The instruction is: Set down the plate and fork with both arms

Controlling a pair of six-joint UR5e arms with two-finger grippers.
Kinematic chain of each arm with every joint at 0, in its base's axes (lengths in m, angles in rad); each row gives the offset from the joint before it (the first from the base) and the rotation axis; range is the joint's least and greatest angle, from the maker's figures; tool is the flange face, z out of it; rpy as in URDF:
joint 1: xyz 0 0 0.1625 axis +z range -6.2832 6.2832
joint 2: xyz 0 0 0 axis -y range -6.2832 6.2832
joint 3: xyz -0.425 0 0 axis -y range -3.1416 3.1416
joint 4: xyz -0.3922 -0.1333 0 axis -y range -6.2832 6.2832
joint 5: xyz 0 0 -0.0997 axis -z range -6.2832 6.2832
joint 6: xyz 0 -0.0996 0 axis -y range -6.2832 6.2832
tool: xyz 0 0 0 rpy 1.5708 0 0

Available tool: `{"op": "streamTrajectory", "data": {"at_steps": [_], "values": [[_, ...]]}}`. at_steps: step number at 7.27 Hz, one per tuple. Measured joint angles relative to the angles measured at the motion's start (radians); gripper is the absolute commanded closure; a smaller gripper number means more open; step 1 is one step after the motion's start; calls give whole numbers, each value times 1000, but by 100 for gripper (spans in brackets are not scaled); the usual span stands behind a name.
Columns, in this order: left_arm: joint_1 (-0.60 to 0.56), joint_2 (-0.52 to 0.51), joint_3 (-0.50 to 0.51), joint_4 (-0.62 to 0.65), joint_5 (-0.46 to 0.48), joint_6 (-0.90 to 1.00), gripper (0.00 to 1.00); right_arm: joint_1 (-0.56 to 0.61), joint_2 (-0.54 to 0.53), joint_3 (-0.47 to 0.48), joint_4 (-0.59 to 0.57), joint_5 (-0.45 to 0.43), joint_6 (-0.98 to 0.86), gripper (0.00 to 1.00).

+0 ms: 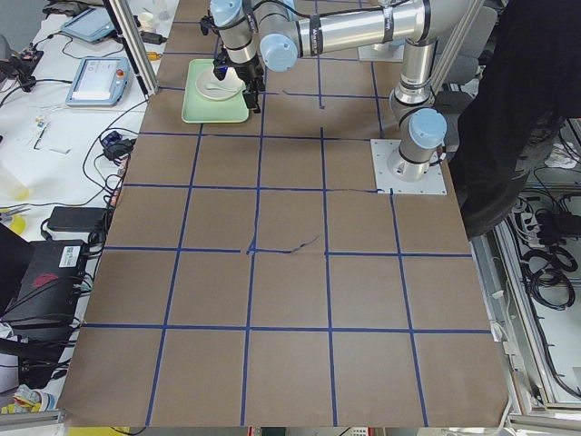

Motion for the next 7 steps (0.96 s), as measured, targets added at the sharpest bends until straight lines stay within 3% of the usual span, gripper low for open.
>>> {"op": "streamTrajectory", "data": {"at_steps": [2, 7], "values": [[-13, 24, 0, -6, 1, -10, 0, -4, -107, 26, 80, -40, 10, 0], [-79, 57, -35, 16, -65, -238, 0, -3, -526, 152, 478, -77, 28, 0]]}}
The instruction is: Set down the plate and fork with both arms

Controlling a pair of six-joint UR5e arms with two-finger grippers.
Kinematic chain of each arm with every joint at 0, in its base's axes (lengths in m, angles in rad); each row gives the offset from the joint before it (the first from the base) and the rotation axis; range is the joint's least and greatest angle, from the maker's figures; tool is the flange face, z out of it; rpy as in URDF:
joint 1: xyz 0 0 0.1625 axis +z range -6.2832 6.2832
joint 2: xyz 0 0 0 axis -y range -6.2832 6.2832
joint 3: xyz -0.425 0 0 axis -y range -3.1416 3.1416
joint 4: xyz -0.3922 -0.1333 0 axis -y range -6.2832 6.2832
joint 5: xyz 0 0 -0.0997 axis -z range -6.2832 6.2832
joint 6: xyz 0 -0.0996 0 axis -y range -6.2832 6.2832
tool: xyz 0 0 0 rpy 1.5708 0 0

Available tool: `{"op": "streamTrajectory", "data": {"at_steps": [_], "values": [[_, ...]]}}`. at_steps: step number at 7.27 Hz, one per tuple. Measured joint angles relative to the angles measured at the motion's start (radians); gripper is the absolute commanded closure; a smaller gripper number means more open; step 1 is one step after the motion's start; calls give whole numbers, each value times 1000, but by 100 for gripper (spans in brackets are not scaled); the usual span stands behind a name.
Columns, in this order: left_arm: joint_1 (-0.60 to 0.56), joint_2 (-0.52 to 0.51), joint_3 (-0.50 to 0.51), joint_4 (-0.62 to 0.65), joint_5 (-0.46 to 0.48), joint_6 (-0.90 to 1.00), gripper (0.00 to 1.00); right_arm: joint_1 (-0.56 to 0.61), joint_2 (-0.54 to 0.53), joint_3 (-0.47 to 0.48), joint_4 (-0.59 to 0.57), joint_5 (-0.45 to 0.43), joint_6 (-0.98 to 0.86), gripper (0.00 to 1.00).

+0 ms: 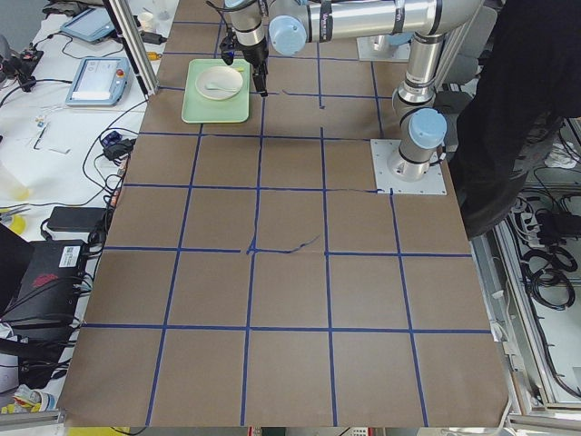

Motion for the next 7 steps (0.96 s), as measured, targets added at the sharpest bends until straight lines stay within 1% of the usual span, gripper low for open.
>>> {"op": "streamTrajectory", "data": {"at_steps": [1, 2, 4, 5, 7], "values": [[-29, 7, -35, 39, 6, -31, 1, 1, -41, 2, 45, -20, 14, 0], [-45, 15, -76, 88, 32, -56, 0, 3, -61, 2, 63, -36, 32, 0], [-58, 40, -123, 150, 90, -96, 0, 17, -70, 3, 68, -38, 82, 0], [-69, 53, -127, 147, 100, -101, 0, 26, -69, 4, 64, -32, 103, 0], [-115, 90, -110, 61, 107, -105, 0, 45, -68, 5, 62, -30, 116, 0]]}}
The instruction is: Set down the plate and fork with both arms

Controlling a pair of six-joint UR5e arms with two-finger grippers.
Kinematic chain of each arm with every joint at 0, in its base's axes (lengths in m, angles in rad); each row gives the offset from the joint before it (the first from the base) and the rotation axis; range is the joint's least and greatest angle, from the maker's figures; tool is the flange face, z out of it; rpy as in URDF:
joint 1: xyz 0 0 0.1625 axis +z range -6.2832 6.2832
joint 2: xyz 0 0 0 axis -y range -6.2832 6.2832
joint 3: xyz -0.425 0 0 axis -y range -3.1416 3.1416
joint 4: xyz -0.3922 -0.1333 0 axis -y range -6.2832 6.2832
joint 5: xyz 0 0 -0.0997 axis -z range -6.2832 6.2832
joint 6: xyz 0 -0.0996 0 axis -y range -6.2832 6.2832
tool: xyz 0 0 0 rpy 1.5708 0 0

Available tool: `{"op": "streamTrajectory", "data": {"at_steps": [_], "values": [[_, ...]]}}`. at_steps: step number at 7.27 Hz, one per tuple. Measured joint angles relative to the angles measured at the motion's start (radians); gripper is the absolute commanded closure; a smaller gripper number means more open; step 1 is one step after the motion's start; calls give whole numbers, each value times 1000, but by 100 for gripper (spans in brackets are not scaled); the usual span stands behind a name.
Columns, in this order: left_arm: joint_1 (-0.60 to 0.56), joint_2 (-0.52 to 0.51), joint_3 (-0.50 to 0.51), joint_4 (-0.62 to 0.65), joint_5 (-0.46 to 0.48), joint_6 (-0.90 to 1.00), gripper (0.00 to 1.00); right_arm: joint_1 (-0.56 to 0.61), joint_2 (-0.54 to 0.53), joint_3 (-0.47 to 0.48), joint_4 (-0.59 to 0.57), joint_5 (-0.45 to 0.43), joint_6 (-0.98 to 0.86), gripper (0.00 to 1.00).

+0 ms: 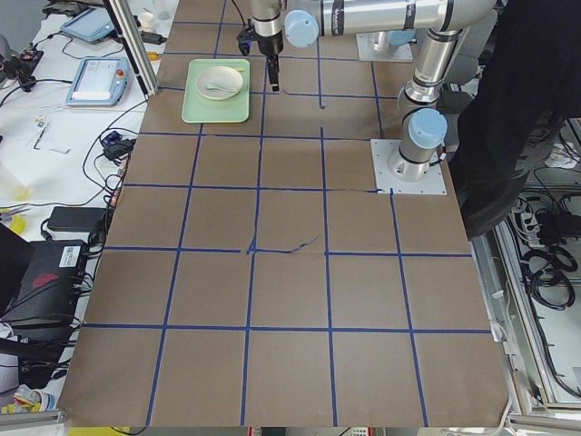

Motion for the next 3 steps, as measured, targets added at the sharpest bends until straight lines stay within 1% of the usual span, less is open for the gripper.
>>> {"op": "streamTrajectory", "data": {"at_steps": [1, 3], "values": [[-15, 16, 13, -49, -3, -6, 0, 5, 0, 0, 0, -5, 1, 0], [-25, 30, 23, -84, -8, -11, 0, 8, 2, -2, 0, -10, 1, 0]]}}
